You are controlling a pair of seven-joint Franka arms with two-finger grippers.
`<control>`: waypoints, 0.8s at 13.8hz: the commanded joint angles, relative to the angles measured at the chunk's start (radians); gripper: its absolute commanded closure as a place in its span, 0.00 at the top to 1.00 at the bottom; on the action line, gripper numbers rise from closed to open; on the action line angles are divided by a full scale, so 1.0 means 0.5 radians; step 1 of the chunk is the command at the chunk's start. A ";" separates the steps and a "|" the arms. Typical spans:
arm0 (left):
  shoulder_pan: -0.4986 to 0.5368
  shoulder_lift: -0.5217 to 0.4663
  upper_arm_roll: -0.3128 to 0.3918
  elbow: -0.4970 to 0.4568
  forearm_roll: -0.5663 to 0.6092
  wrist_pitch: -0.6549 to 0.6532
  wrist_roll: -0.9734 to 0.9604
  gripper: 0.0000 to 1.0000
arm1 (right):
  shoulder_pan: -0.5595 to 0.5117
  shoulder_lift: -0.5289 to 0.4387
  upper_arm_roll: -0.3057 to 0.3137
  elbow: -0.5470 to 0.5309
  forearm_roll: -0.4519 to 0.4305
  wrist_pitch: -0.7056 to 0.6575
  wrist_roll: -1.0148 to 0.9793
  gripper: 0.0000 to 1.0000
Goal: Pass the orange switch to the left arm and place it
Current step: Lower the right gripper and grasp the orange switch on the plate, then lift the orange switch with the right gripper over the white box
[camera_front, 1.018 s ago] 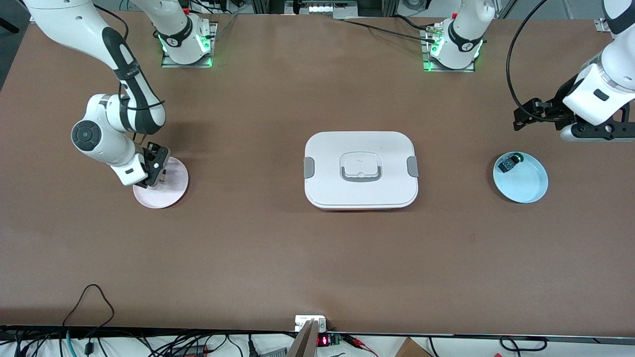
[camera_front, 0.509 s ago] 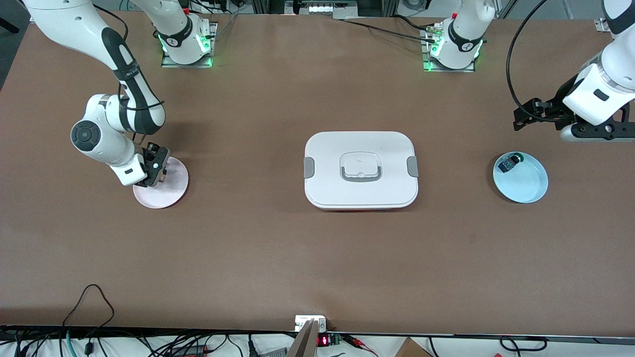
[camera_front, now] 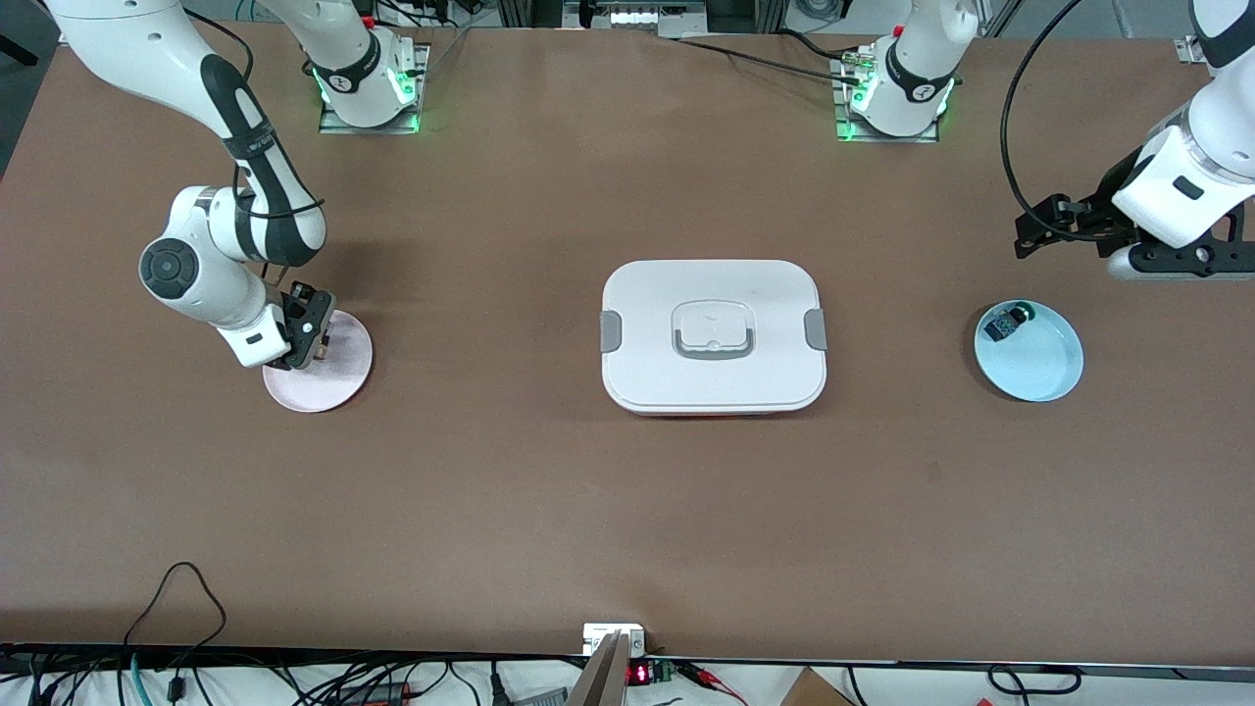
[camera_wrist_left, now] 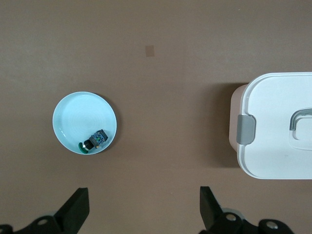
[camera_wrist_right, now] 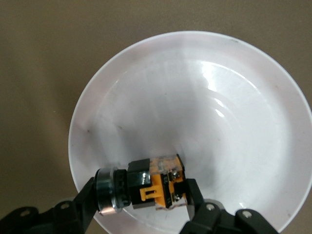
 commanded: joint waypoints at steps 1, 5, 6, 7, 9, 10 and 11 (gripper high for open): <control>0.004 0.030 -0.009 0.072 0.032 -0.050 0.016 1.00 | -0.040 -0.002 0.018 0.011 0.068 0.004 -0.049 0.00; 0.004 0.030 -0.009 0.072 0.014 -0.050 0.016 1.00 | -0.034 -0.051 0.143 0.127 0.288 -0.268 -0.049 0.00; -0.002 0.030 -0.009 0.072 -0.004 -0.075 0.016 1.00 | -0.034 -0.054 0.165 0.195 0.356 -0.385 -0.055 0.00; -0.002 0.030 -0.009 0.082 -0.029 -0.108 0.016 1.00 | -0.034 -0.054 0.202 0.250 0.420 -0.486 -0.064 0.00; -0.002 0.033 -0.009 0.097 -0.035 -0.124 0.016 1.00 | -0.028 -0.079 0.251 0.388 0.610 -0.726 -0.092 0.00; -0.005 0.033 -0.006 0.097 -0.035 -0.124 0.013 1.00 | -0.028 -0.079 0.281 0.461 0.718 -0.848 -0.098 0.00; -0.005 0.033 -0.009 0.097 -0.035 -0.127 0.013 1.00 | -0.025 -0.079 0.315 0.538 0.825 -0.950 -0.098 0.00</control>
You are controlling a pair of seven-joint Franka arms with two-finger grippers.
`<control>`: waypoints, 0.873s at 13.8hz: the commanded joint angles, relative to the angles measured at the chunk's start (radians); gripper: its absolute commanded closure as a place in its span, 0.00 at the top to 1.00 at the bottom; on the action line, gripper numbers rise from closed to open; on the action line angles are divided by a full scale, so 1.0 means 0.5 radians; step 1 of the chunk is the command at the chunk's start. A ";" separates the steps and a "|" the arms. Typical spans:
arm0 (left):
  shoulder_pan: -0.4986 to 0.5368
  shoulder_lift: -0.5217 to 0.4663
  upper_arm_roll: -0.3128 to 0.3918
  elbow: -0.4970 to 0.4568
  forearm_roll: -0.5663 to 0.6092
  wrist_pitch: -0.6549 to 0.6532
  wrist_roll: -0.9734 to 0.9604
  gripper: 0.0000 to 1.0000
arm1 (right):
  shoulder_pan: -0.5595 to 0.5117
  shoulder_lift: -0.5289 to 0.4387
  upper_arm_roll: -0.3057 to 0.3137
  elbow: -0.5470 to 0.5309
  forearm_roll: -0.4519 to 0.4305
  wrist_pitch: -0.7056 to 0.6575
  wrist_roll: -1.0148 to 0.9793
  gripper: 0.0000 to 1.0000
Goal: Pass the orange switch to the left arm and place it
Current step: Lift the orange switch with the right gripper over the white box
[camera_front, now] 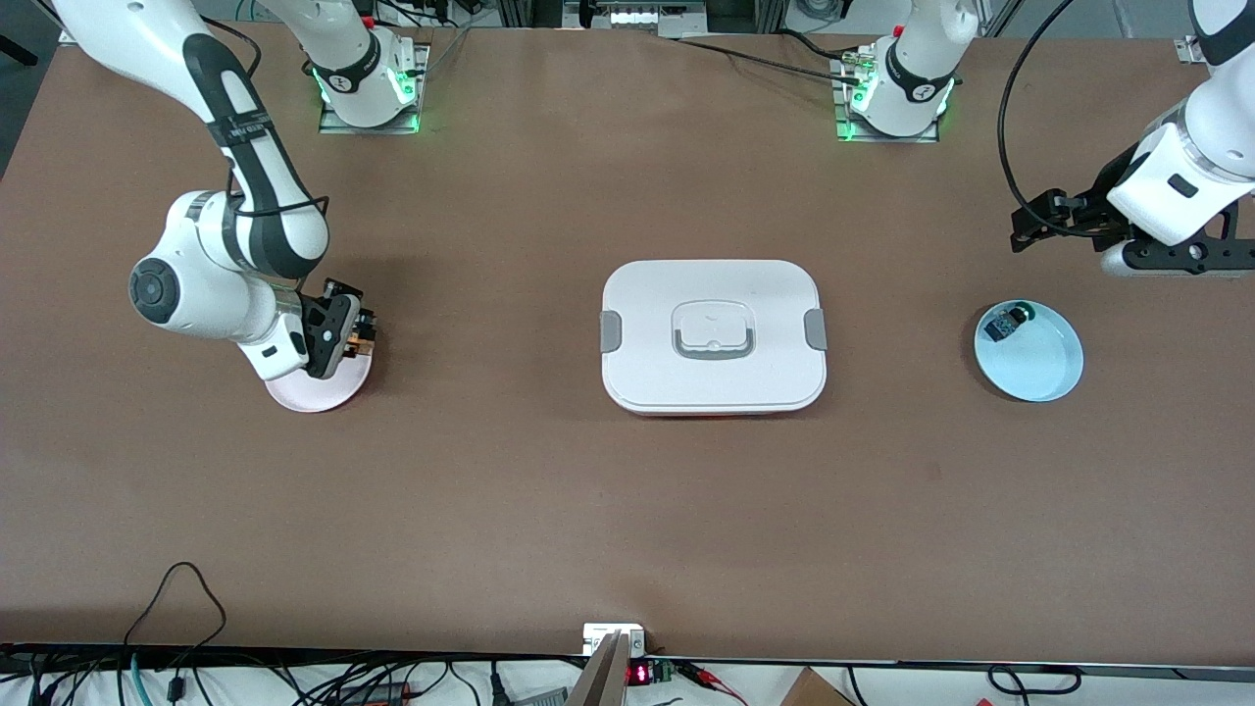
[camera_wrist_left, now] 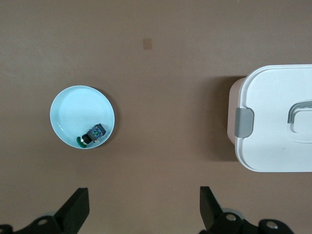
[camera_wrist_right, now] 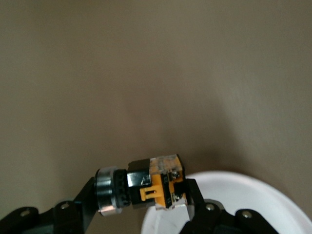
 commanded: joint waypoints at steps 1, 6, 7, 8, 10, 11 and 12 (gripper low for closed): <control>-0.006 0.033 -0.002 0.079 -0.022 -0.059 0.013 1.00 | -0.012 -0.011 0.080 0.199 0.250 -0.273 -0.042 0.00; -0.012 0.033 -0.002 0.082 -0.064 -0.065 0.028 1.00 | -0.009 0.008 0.279 0.359 0.983 -0.366 -0.048 0.00; -0.013 0.033 -0.002 0.082 -0.101 -0.087 0.028 1.00 | 0.006 0.026 0.310 0.375 1.167 -0.338 -0.051 0.00; -0.013 0.033 -0.002 0.082 -0.135 -0.105 0.028 1.00 | 0.058 0.032 0.316 0.402 1.323 -0.314 -0.054 0.00; 0.006 0.033 0.001 0.082 -0.230 -0.111 0.028 1.00 | 0.165 0.032 0.316 0.418 1.630 -0.231 -0.054 0.00; 0.012 0.036 0.001 0.082 -0.282 -0.111 0.025 1.00 | 0.208 0.032 0.316 0.433 1.772 -0.215 -0.054 0.00; 0.015 0.036 0.004 0.082 -0.334 -0.136 0.025 1.00 | 0.251 0.032 0.316 0.463 1.907 -0.212 -0.054 0.00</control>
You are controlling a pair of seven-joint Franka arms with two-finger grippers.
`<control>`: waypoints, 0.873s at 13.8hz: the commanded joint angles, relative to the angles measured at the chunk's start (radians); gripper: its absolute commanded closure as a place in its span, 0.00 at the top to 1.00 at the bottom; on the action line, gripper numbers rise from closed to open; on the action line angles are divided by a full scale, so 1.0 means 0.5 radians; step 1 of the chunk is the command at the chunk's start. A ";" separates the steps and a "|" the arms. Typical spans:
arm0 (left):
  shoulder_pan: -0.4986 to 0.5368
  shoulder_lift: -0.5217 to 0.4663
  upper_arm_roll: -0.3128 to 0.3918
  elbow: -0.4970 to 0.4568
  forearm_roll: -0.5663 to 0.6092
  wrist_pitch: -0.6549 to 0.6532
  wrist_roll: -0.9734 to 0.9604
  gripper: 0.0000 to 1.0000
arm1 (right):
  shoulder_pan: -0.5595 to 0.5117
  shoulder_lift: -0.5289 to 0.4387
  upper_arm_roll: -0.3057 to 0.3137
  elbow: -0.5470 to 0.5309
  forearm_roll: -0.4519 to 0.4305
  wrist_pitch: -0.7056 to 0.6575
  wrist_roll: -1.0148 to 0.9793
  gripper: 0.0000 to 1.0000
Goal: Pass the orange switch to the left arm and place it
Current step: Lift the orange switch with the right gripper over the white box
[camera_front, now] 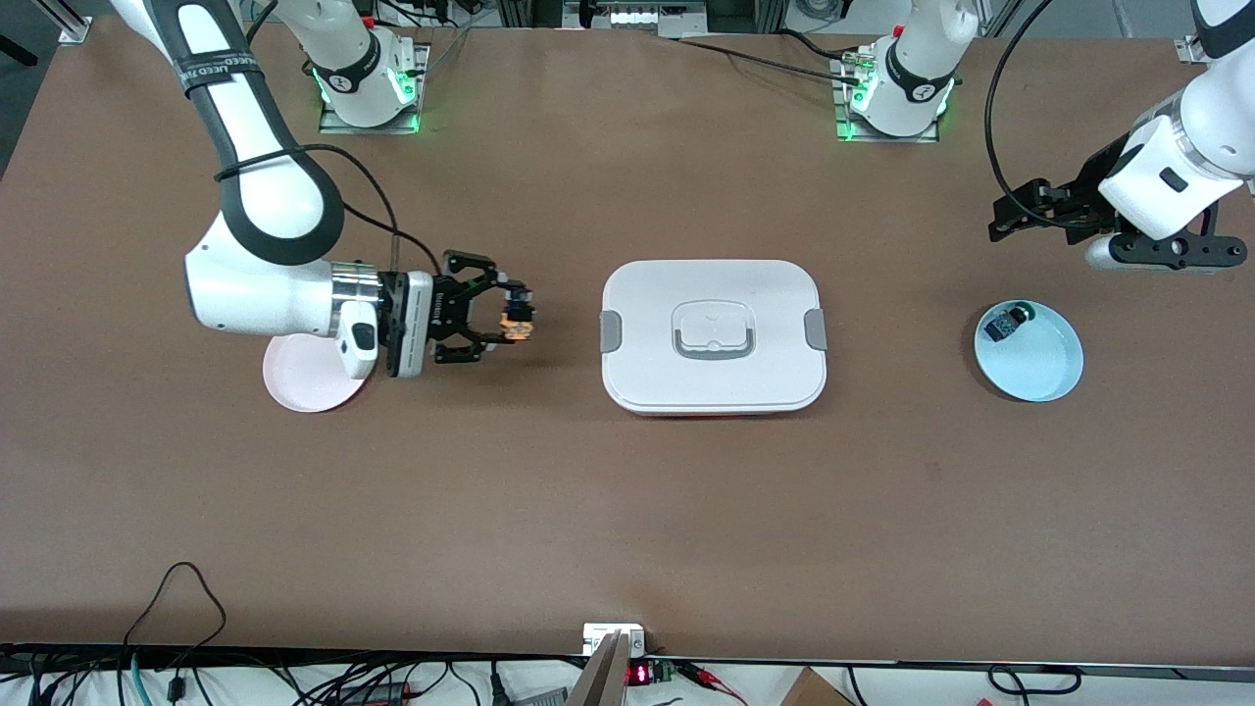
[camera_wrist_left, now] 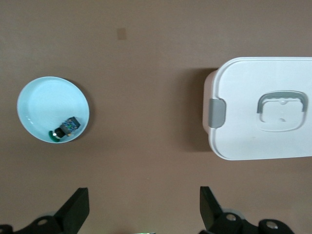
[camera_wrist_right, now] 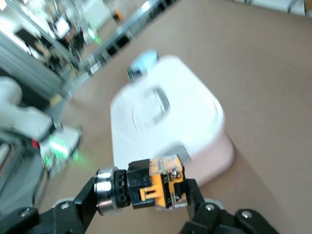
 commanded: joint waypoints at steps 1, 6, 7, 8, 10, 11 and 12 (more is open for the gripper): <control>0.016 0.052 0.008 0.073 -0.146 -0.106 0.025 1.00 | 0.105 0.024 0.002 0.078 0.350 0.047 -0.035 0.00; 0.159 0.205 0.026 0.064 -0.767 -0.446 0.037 1.00 | 0.412 0.024 0.002 0.201 1.019 0.360 -0.142 0.00; 0.193 0.272 0.026 0.058 -0.942 -0.519 0.037 1.00 | 0.482 0.024 -0.001 0.225 1.117 0.406 -0.142 0.00; 0.245 0.355 0.026 0.043 -1.160 -0.605 0.037 1.00 | 0.537 0.024 0.002 0.232 1.209 0.440 -0.142 0.00; 0.270 0.487 0.026 -0.012 -1.598 -0.683 0.034 1.00 | 0.575 0.051 0.002 0.265 1.314 0.443 -0.179 0.00; 0.264 0.515 0.023 -0.037 -1.752 -0.637 0.031 1.00 | 0.581 0.079 -0.001 0.284 1.375 0.443 -0.249 0.00; 0.255 0.533 0.008 -0.040 -1.848 -0.533 0.031 1.00 | 0.581 0.103 -0.001 0.287 1.436 0.443 -0.341 0.00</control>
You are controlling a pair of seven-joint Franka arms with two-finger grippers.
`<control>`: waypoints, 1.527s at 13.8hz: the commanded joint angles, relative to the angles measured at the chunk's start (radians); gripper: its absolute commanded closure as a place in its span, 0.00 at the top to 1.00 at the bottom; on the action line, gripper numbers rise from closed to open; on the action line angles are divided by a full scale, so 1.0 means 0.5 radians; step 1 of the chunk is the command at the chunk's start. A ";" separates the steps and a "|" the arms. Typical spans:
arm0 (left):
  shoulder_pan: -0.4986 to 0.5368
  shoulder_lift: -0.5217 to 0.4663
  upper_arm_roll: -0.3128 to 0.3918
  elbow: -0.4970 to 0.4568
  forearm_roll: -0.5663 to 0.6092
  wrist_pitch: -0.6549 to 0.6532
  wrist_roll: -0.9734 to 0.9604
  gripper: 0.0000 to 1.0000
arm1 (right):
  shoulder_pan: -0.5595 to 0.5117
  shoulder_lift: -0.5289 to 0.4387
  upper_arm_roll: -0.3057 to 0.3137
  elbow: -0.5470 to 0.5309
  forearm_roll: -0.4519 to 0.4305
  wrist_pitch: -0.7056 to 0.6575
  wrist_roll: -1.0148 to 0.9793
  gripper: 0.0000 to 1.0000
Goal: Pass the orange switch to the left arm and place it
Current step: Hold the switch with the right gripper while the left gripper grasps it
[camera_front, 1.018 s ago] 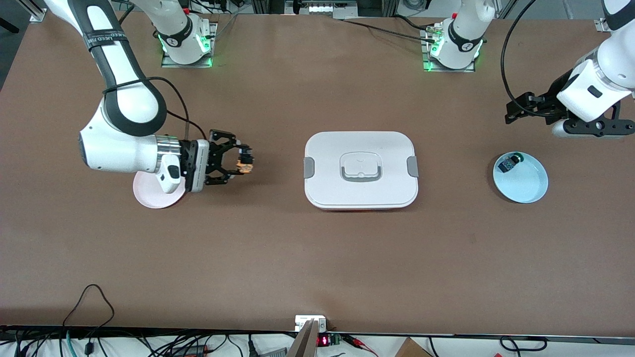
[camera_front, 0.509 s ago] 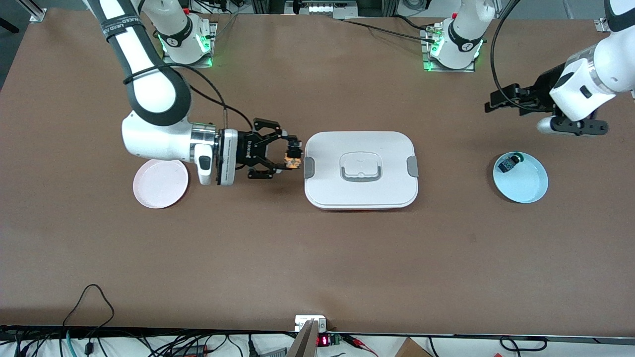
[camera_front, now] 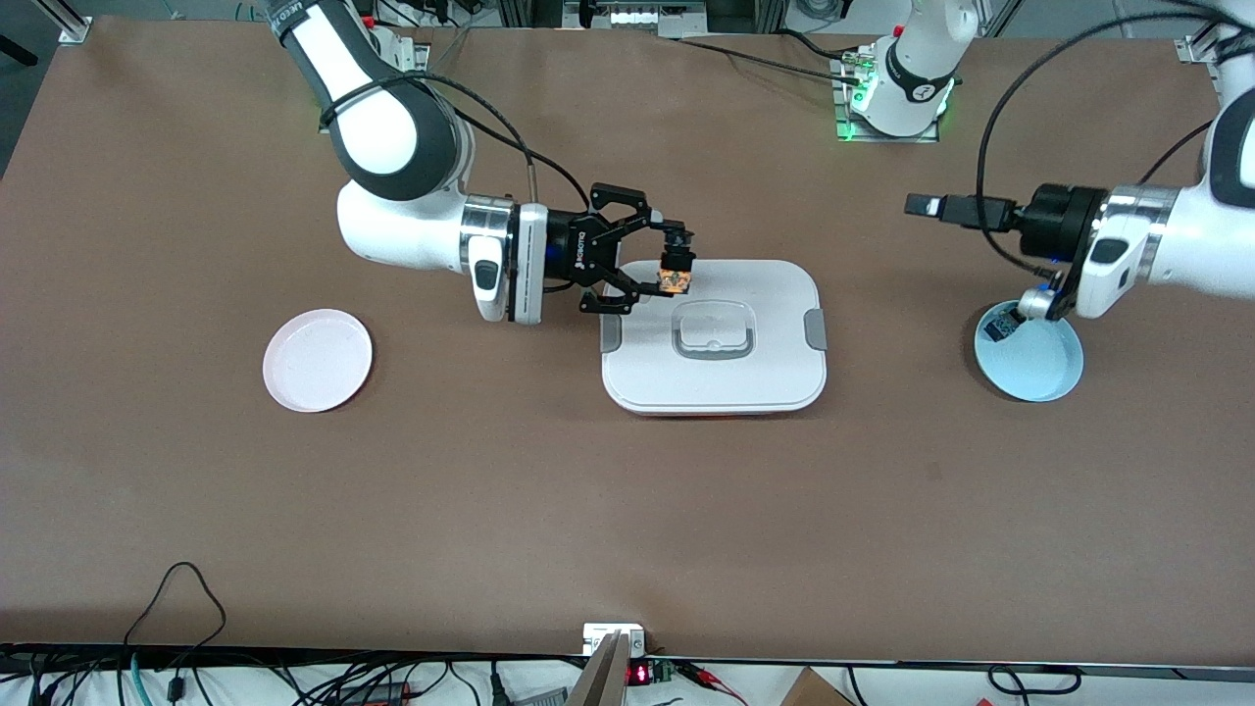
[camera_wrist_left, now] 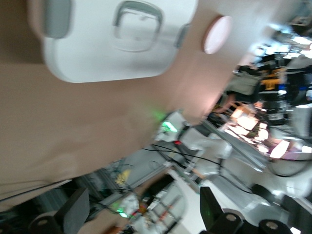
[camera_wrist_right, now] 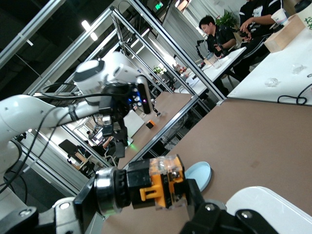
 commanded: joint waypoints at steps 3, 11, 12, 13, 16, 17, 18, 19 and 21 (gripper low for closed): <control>-0.057 0.040 -0.135 -0.151 -0.597 0.406 -0.079 1.00 | 0.011 0.187 -0.011 0.141 0.286 -0.008 -0.463 0.00; -0.182 0.215 -0.377 -0.216 -1.098 1.051 0.086 1.00 | 0.076 0.317 -0.011 0.312 0.390 0.038 -0.562 0.00; -0.219 0.236 -0.374 -0.216 -1.199 1.085 0.101 1.00 | 0.085 0.317 -0.011 0.325 0.390 0.053 -0.556 0.00; -0.247 0.240 -0.377 -0.216 -1.230 1.106 0.104 1.00 | 0.088 0.320 -0.011 0.325 0.390 0.060 -0.556 0.00; -0.330 0.240 -0.377 -0.210 -1.313 1.165 0.104 1.00 | 0.088 0.320 -0.011 0.325 0.390 0.060 -0.553 0.00; -0.369 0.240 -0.377 -0.210 -1.362 1.192 0.107 0.99 | 0.088 0.323 -0.011 0.325 0.390 0.060 -0.553 0.00; -0.394 0.240 -0.377 -0.207 -1.369 1.217 0.116 0.97 | 0.088 0.332 -0.011 0.325 0.387 0.060 -0.553 0.00; -0.403 0.240 -0.377 -0.207 -1.366 1.238 0.156 0.92 | 0.088 0.332 -0.011 0.325 0.387 0.060 -0.553 0.00; -0.437 0.240 -0.377 -0.216 -1.366 1.245 0.251 0.75 | 0.085 0.335 -0.014 0.325 0.387 0.054 -0.553 0.00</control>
